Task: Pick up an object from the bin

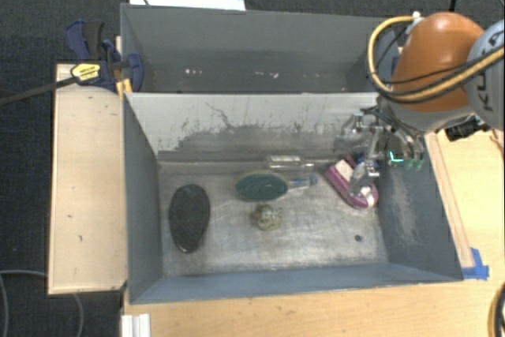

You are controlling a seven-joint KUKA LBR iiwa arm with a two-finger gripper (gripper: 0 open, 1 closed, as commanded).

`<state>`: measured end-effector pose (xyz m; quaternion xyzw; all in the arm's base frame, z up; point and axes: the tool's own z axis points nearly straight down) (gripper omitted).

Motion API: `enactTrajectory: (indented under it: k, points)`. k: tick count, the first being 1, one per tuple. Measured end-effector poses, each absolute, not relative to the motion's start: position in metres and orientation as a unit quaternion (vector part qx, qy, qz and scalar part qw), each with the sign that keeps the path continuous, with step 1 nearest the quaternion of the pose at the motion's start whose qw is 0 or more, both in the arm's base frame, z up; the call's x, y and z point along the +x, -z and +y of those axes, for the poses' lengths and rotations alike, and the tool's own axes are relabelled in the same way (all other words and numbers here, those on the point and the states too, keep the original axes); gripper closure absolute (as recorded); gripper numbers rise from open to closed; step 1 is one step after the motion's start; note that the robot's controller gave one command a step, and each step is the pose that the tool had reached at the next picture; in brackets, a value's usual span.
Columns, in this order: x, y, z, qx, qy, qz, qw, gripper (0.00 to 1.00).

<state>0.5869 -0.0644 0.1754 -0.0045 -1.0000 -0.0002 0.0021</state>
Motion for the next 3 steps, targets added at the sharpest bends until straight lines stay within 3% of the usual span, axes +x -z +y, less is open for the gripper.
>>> enactTrajectory:
  k: [1, 2, 3]
  points:
    - [0.576, -0.115, 0.002, -0.013, 0.002, -1.000, 0.002, 0.00]
    - [0.587, -0.100, 0.007, -0.017, -0.001, -1.000, -0.009, 0.00]
    - [0.585, -0.096, 0.008, -0.015, -0.001, -1.000, -0.005, 1.00]
